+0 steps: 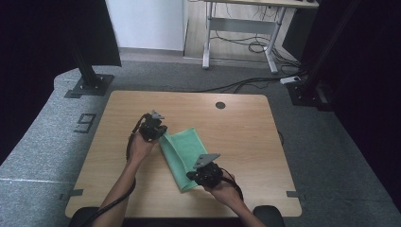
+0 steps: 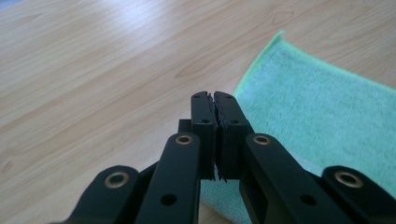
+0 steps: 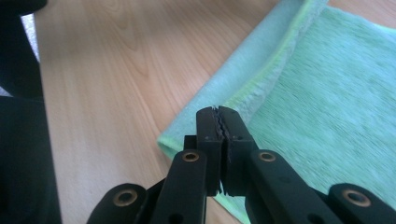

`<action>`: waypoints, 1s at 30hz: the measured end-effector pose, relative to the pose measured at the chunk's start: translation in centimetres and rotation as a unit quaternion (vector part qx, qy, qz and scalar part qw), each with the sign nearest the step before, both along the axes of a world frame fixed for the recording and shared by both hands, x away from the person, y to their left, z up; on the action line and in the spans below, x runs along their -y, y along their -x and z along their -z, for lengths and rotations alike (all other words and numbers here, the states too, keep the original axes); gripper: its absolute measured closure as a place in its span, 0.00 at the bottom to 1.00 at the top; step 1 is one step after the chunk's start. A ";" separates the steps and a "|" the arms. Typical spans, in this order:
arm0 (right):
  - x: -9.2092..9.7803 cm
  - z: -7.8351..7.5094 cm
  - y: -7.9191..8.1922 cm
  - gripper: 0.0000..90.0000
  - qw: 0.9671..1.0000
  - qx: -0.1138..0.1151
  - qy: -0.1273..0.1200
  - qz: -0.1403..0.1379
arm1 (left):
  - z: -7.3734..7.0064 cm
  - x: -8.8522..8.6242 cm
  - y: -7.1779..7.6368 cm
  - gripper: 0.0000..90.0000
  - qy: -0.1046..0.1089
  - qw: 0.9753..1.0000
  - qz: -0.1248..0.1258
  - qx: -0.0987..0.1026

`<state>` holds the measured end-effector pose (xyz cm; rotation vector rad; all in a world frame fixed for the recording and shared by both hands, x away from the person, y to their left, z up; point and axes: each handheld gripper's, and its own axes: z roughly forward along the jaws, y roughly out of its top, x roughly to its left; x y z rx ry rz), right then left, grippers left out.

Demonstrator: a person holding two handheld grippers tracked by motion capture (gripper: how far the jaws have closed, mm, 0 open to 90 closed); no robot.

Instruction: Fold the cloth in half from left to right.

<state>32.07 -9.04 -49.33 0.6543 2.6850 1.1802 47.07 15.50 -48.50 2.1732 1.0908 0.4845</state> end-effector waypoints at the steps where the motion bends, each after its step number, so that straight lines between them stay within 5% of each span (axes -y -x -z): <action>1: 0.3 0.0 -0.1 0.97 1.000 0.000 0.000 0.004 | 0.0 0.3 -0.1 0.97 -0.002 1.000 0.002 0.001; 30: 5.8 0.7 -0.9 0.97 0.998 -0.001 0.000 0.066 | 0.3 7.6 -2.9 0.96 -0.028 0.999 0.043 -0.004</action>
